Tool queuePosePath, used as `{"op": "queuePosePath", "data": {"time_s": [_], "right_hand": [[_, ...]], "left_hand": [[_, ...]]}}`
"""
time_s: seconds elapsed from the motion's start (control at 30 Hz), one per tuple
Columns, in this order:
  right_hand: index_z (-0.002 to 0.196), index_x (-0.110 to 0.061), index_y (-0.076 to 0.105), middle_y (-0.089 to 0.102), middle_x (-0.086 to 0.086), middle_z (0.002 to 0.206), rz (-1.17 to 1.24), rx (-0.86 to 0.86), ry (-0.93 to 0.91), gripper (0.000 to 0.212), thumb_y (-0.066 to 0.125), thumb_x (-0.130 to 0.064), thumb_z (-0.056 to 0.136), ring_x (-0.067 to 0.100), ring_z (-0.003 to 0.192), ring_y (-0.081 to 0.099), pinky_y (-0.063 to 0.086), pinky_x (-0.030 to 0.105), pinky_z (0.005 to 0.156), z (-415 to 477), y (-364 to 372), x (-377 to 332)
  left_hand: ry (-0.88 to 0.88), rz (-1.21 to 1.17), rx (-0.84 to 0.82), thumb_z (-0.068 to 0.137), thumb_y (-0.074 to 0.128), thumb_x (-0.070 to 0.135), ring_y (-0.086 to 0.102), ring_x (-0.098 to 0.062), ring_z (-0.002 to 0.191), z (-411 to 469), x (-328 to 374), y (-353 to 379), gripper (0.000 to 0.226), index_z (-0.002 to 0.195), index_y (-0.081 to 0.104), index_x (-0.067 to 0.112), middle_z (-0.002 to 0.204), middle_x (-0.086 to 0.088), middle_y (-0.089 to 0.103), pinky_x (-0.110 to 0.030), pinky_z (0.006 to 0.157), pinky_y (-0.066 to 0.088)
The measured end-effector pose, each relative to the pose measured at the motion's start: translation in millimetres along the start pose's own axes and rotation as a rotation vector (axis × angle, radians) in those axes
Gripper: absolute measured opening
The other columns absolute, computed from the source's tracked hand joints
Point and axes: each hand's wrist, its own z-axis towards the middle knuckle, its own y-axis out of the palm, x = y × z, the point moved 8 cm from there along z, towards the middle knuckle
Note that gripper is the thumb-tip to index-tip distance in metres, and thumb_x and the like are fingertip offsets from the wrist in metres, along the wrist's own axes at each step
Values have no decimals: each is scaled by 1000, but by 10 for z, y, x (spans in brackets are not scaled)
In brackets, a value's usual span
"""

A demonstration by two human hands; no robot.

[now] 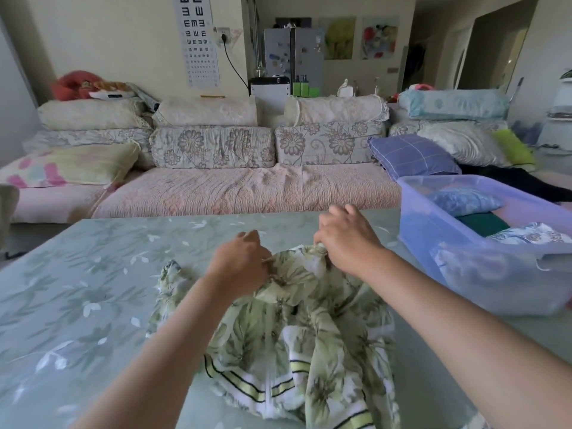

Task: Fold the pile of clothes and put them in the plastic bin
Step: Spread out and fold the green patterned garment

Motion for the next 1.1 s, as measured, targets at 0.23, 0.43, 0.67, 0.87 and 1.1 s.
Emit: {"op": "queuePosePath", "data": {"time_s": [0.23, 0.43, 0.67, 0.87, 1.1], "right_hand": [[76, -4, 61, 64, 8, 78, 390, -263, 479, 8, 59, -1, 84, 25, 64, 62, 49, 29, 57, 472, 453, 450], [152, -50, -12, -2, 18, 166, 1012, -118, 307, 108, 69, -16, 90, 31, 123, 52, 51, 39, 92, 1319, 677, 523], [147, -55, -21, -27, -2, 162, 738, -237, 251, 116, 53, 9, 85, 38, 150, 17, 51, 26, 76, 1417, 1047, 406], [143, -31, 46, 33, 3, 155, 690, -270, 144, 53, 54, -49, 94, 26, 137, 38, 37, 47, 111, 859, 1212, 10], [152, -21, 19, 27, 17, 150, 176, -547, 108, 130, 51, -99, 53, 38, 131, 41, 46, 45, 91, 264, 1375, -328]], "left_hand": [[-331, -313, -522, 97, 39, 5, 67, -20, 51, 557, -71, 492, 25, 100, 64, -2, 69, -8, 73, -26, 48, 50], [-276, -539, 109, 100, 45, 11, 51, -32, 123, 1224, -498, 186, 59, 154, 23, 21, 151, -18, 40, -38, 96, 43], [-169, -497, -83, 96, 41, -7, 41, -31, 135, 1223, -469, 534, 90, 154, -9, 41, 163, -8, 14, -23, 91, 36], [-51, -308, -321, 80, 40, -6, 57, -15, 98, 929, -422, 957, 63, 127, 52, 35, 138, -1, 49, -29, 71, 57], [44, -159, -602, 70, 71, 39, 46, -16, 99, 437, -249, 1406, 39, 104, 52, 41, 113, 7, 47, -38, 87, 49]]}}
